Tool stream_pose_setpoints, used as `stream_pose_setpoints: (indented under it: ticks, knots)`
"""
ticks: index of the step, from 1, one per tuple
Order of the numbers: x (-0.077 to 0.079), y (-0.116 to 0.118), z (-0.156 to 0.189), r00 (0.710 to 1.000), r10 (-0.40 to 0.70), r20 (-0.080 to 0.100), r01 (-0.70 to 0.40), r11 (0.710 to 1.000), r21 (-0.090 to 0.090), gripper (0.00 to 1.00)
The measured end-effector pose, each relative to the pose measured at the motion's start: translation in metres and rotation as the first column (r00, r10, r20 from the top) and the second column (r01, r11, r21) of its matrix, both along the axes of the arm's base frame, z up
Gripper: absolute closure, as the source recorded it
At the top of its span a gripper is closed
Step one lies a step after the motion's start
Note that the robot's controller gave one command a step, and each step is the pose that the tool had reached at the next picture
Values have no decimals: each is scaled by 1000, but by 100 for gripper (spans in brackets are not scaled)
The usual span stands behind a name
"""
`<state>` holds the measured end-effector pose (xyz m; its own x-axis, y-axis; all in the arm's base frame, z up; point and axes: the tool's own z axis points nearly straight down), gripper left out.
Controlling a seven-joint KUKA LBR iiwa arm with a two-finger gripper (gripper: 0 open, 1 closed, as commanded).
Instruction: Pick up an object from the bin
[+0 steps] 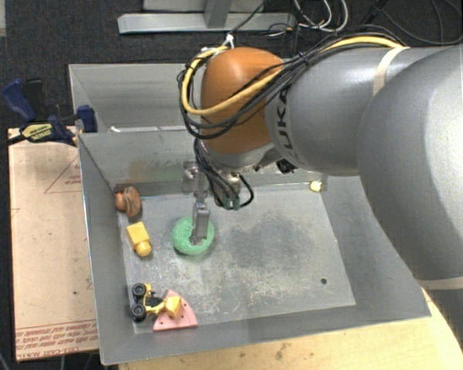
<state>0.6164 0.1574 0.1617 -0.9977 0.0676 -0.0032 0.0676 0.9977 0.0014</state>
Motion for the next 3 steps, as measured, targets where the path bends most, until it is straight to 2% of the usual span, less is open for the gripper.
stream_pose_setpoints:
  ticks: [1,2,3]
  knots:
    - [-9,-18,-41,997,-73,2,73,997,2,0]
    - [0,-26,-55,997,-82,0,82,997,0,100]
    - [0,-26,-55,997,-82,-1,82,997,0,100]
